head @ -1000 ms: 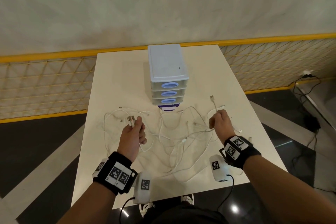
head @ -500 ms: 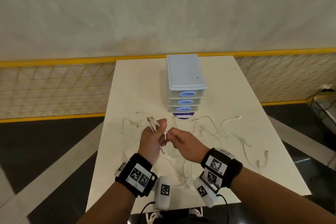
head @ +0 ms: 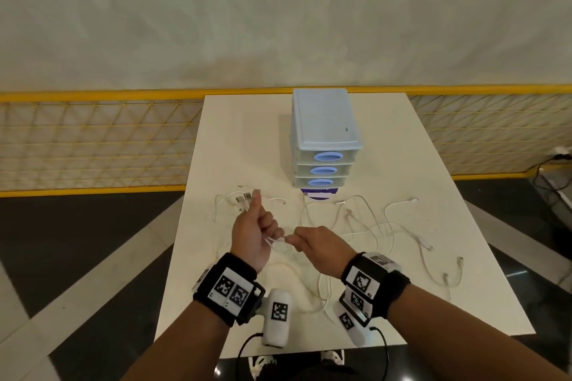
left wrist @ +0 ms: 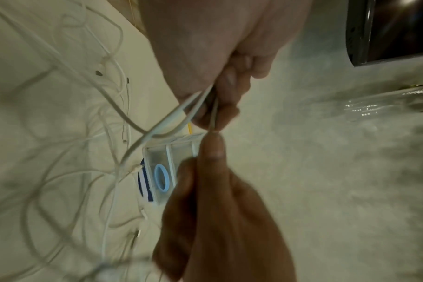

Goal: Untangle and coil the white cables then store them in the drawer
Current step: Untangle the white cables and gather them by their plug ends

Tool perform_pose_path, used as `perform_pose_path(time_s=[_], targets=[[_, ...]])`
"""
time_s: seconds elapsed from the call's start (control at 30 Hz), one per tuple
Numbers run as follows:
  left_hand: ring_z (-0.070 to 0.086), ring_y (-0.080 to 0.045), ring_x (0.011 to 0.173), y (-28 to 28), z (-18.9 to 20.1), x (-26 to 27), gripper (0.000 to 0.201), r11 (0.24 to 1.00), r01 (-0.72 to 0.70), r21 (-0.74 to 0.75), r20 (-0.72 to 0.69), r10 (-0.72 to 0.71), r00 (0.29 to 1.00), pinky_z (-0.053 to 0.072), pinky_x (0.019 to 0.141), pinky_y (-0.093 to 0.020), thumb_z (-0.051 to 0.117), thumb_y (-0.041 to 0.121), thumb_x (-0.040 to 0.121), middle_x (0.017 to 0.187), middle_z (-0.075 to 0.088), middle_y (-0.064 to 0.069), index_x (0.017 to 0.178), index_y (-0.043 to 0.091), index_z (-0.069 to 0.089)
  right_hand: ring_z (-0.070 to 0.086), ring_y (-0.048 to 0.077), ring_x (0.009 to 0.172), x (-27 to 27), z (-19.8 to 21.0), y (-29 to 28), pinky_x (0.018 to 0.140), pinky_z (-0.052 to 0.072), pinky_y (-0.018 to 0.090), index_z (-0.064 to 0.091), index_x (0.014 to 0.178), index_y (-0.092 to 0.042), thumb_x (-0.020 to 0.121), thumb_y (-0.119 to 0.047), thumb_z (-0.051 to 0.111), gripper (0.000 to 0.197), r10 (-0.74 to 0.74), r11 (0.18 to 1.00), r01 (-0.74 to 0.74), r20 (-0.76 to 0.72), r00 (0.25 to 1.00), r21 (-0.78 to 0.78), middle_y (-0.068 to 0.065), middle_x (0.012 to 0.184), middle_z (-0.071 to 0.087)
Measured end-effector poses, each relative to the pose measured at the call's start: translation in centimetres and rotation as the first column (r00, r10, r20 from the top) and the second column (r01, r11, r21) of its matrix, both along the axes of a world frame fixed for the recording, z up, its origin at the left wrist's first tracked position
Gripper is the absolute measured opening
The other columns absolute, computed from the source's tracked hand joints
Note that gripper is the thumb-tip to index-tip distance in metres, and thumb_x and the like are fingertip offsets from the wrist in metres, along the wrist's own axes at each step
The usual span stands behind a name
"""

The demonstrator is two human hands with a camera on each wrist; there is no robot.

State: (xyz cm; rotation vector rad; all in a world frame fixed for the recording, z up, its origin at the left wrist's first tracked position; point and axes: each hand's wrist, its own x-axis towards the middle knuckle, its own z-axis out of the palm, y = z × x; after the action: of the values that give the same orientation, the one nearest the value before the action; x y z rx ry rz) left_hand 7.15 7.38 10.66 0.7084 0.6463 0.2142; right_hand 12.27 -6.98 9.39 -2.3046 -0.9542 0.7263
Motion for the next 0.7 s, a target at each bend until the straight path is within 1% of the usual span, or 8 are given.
perform_pose_path(time_s=[0.07,0.17,0.27,0.37,0.47,0.57,0.63,0.7], targets=[[0.017,-0.007,0.034,1.7,0.3,0.1,0.049,0.998,-0.066,-0.001,-0.022,0.066,0.998,0.017,0.037,-0.019,0.047,0.04,0.096,0.042,0.019,0.009,0.054,0.023,0.028,0.057,0.027,0.075,1.0,-0.3,-1.4,0.074,0.043,0.036,0.053,0.079,-0.011,0.097,-0.043,0.036,0.04,0.012,0.998,-0.013,-0.023,1.0,-0.067,0.011,0.081,0.064],[0.016,-0.007,0.033,4.8,0.8,-0.1,0.047,0.982,-0.179,0.056,-0.036,0.181,0.983,0.013,0.037,-0.02,0.048,0.041,0.096,0.04,0.02,0.009,0.057,0.024,0.028,0.052,0.02,0.072,3.3,-0.8,-4.3,0.07,0.038,0.028,0.05,0.079,-0.016,0.097,-0.039,0.038,0.032,0.004,0.99,-0.007,-0.027,1.0,-0.141,0.009,0.081,0.063],[0.014,-0.007,0.034,7.0,1.4,-0.6,0.04,0.954,-0.274,0.124,-0.024,0.279,0.96,0.011,0.04,-0.021,0.055,0.033,0.094,0.041,0.019,0.009,0.06,0.025,0.036,0.055,0.028,0.077,5.6,-1.2,-6.7,0.071,0.037,0.03,0.05,0.08,-0.015,0.097,-0.036,0.041,0.029,-0.063,0.976,0.061,0.0,0.998,-0.208,0.013,0.082,0.064],[0.012,-0.008,0.036,7.6,1.6,-0.9,0.04,0.94,-0.269,0.21,-0.003,0.276,0.961,0.011,0.042,-0.02,0.059,0.02,0.091,0.04,0.02,0.009,0.059,0.024,0.037,0.06,0.032,0.089,6.5,-1.7,-7.3,0.078,0.041,0.035,0.056,0.087,-0.008,0.098,-0.035,0.041,0.032,-0.127,0.966,0.126,0.011,0.992,-0.226,0.013,0.09,0.067],[0.014,-0.008,0.034,6.1,1.2,-0.9,0.042,0.937,-0.144,0.319,-0.03,0.162,0.986,0.013,0.04,-0.019,0.062,0.016,0.089,0.04,0.022,0.008,0.056,0.023,0.037,0.06,0.035,0.087,6.0,-1.6,-6.2,0.074,0.041,0.035,0.053,0.083,-0.013,0.098,-0.035,0.039,0.03,-0.218,0.959,0.231,0.095,0.971,-0.162,0.013,0.086,0.067],[0.02,-0.007,0.032,2.8,0.1,-0.4,0.03,0.905,0.074,0.419,-0.176,0.001,0.984,0.017,0.037,-0.016,0.067,0.02,0.085,0.039,0.027,0.009,0.061,0.018,0.049,0.06,0.038,0.081,4.5,-0.6,-4.0,0.066,0.041,0.037,0.055,0.087,-0.005,0.098,-0.035,0.039,0.036,-0.273,0.956,0.29,0.226,0.935,-0.049,0.019,0.084,0.067],[0.021,-0.008,0.032,0.1,-0.4,0.1,0.029,0.835,0.256,0.488,-0.283,-0.126,0.951,0.018,0.038,-0.016,0.07,0.028,0.083,0.038,0.028,0.009,0.065,0.009,0.058,0.06,0.04,0.075,3.1,0.2,-2.3,0.062,0.04,0.036,0.055,0.086,-0.004,0.098,-0.033,0.04,0.035,-0.245,0.969,0.247,0.259,0.934,0.026,0.022,0.08,0.066],[0.025,-0.009,0.033,-2.1,-0.9,0.5,0.04,0.755,0.396,0.523,-0.36,-0.225,0.905,0.021,0.038,-0.019,0.066,0.041,0.084,0.037,0.029,0.007,0.065,0.006,0.059,0.06,0.04,0.074,1.7,0.8,-0.9,0.063,0.044,0.041,0.055,0.089,-0.004,0.098,-0.031,0.04,0.032,-0.203,0.979,0.193,0.256,0.945,0.066,0.023,0.08,0.066]])
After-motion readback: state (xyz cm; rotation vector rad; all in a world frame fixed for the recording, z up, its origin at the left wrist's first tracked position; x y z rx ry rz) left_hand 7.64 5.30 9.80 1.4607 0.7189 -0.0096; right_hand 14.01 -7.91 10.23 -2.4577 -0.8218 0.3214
